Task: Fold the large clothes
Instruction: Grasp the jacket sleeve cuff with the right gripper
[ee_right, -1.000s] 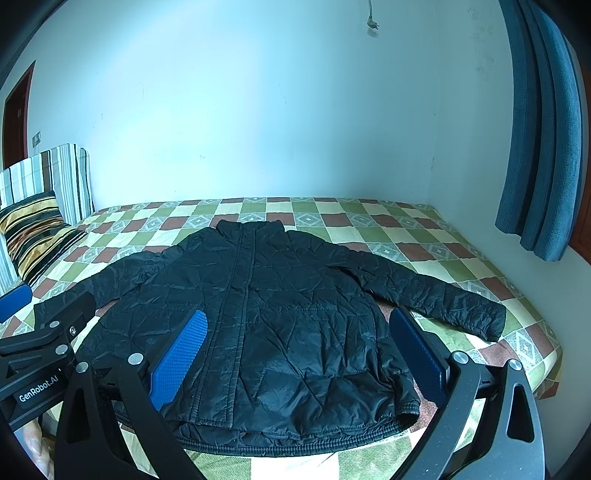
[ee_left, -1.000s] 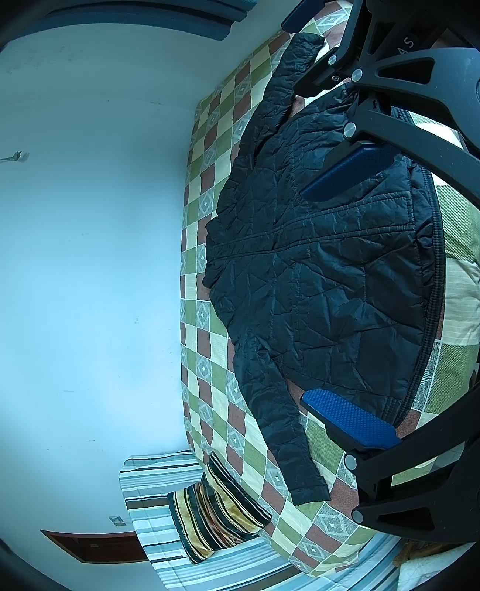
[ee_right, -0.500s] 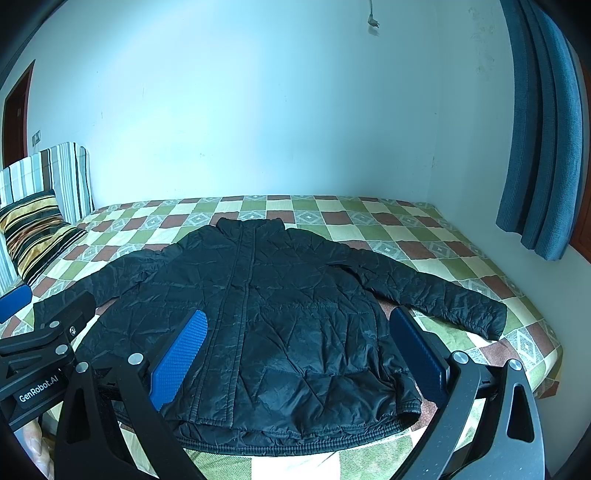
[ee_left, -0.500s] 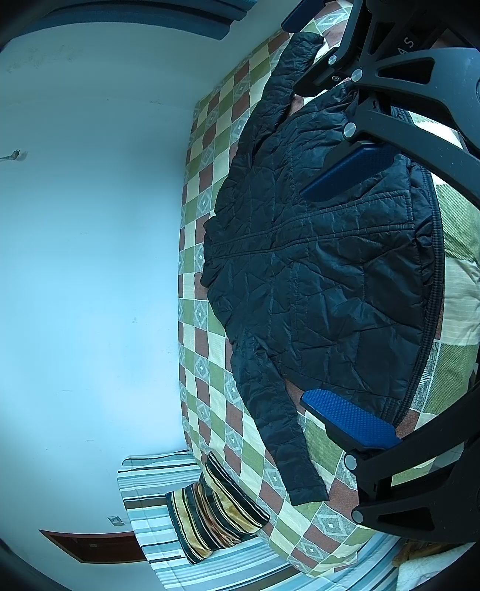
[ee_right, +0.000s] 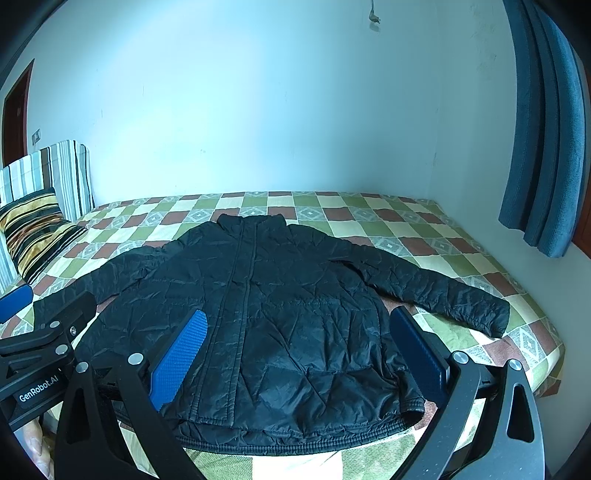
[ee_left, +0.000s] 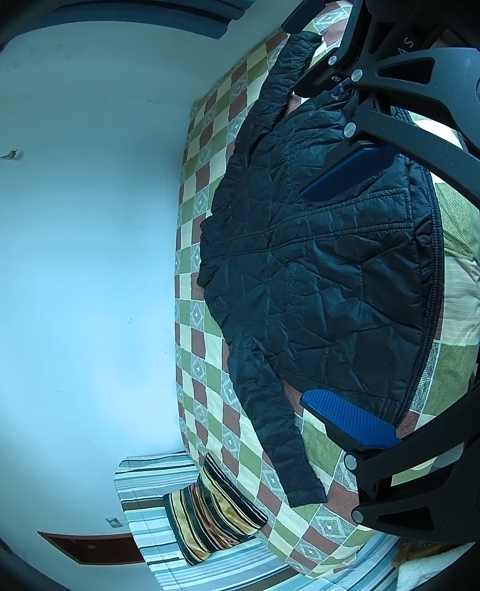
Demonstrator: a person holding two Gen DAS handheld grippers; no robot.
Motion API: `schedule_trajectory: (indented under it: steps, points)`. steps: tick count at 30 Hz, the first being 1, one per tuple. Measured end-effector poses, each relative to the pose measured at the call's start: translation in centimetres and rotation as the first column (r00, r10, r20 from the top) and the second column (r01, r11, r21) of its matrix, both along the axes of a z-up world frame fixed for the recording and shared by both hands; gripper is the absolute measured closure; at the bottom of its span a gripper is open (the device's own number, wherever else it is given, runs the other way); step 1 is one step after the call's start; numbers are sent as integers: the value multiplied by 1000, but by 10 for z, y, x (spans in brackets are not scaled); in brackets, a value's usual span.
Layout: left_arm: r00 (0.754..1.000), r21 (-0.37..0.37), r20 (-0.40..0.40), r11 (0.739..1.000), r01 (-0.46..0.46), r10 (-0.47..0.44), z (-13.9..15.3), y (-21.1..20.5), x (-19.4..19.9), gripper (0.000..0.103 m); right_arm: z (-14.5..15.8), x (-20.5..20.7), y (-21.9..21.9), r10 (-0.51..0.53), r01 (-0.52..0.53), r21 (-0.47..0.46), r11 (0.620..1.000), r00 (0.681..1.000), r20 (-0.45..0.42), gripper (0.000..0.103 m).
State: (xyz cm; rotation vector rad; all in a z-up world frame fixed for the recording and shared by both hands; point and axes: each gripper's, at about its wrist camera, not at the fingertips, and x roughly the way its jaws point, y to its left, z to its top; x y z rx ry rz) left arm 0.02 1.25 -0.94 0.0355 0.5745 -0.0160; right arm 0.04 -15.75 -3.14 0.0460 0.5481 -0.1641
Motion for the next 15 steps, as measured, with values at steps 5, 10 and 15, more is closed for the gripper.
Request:
schedule_trajectory:
  steps: [5, 10, 15]
  points:
    - [999, -11, -45, 1000, -21, 20, -21, 8, 20, 2, -12, 8, -16, 3, -2, 77, 997, 1000, -14, 5]
    - [986, -14, -144, 996, -85, 82, -48, 30, 55, 2, -32, 24, -63, -89, 94, 127, 987, 995, -49, 5]
    - [970, 47, -174, 985, -165, 171, -71, 56, 90, 2, -53, 36, -137, -224, 237, 212, 948, 971, -86, 5]
